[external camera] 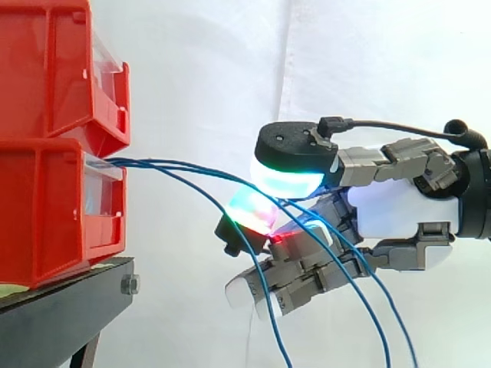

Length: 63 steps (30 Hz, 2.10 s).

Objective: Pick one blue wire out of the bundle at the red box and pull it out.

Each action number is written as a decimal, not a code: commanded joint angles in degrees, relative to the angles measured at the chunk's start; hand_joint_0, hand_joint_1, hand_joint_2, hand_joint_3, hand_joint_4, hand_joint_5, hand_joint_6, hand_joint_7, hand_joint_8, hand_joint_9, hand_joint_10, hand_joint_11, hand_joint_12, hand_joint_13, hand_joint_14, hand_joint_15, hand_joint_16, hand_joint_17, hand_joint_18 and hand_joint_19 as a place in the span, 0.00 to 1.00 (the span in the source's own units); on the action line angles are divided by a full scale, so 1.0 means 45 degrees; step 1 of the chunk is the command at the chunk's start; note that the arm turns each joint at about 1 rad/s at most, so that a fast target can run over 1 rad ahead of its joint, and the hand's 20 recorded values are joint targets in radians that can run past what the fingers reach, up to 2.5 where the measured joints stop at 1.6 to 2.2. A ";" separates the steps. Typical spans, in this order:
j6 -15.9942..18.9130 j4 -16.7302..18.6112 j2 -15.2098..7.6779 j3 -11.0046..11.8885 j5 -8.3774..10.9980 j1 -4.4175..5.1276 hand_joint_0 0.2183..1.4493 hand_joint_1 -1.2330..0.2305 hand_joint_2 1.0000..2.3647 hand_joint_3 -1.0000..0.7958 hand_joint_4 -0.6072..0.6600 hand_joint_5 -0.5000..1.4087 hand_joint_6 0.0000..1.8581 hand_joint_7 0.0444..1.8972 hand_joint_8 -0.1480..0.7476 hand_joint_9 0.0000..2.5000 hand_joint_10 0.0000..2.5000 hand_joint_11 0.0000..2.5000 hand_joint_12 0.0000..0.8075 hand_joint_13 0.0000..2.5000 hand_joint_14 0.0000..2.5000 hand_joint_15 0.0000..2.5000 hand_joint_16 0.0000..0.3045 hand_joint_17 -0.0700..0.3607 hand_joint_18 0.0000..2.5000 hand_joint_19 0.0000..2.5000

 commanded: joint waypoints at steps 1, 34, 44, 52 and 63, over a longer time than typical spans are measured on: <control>0.0000 -0.0001 0.0000 -0.0004 0.0000 0.0003 0.31 0.31 0.01 0.43 0.73 0.20 0.36 0.65 0.49 0.43 0.00 0.68 0.46 0.24 0.01 0.18 0.19 0.47 0.15 0.16; 0.0000 0.0038 0.0000 -0.0004 0.0000 0.0003 0.30 0.49 0.01 0.48 0.73 0.20 0.42 0.62 0.51 0.48 0.01 0.60 0.50 0.27 0.01 0.18 0.21 0.50 0.17 0.17; 0.0000 0.0019 0.0000 0.0016 0.0000 0.0003 0.25 0.54 0.01 0.34 0.72 0.20 0.38 0.65 0.50 0.48 0.01 0.58 0.50 0.27 0.01 0.19 0.21 0.49 0.17 0.18; 0.0000 0.0038 0.0000 0.0016 0.0000 0.0003 0.20 0.48 0.00 0.28 0.73 0.20 0.37 0.65 0.53 0.47 0.01 0.56 0.53 0.27 0.01 0.18 0.23 0.53 0.18 0.18; 0.0000 0.0019 0.0000 0.0016 0.0000 0.0003 0.28 0.32 0.00 0.31 0.69 0.19 0.43 0.60 0.49 0.45 0.01 0.57 0.48 0.26 0.01 0.18 0.20 0.48 0.16 0.17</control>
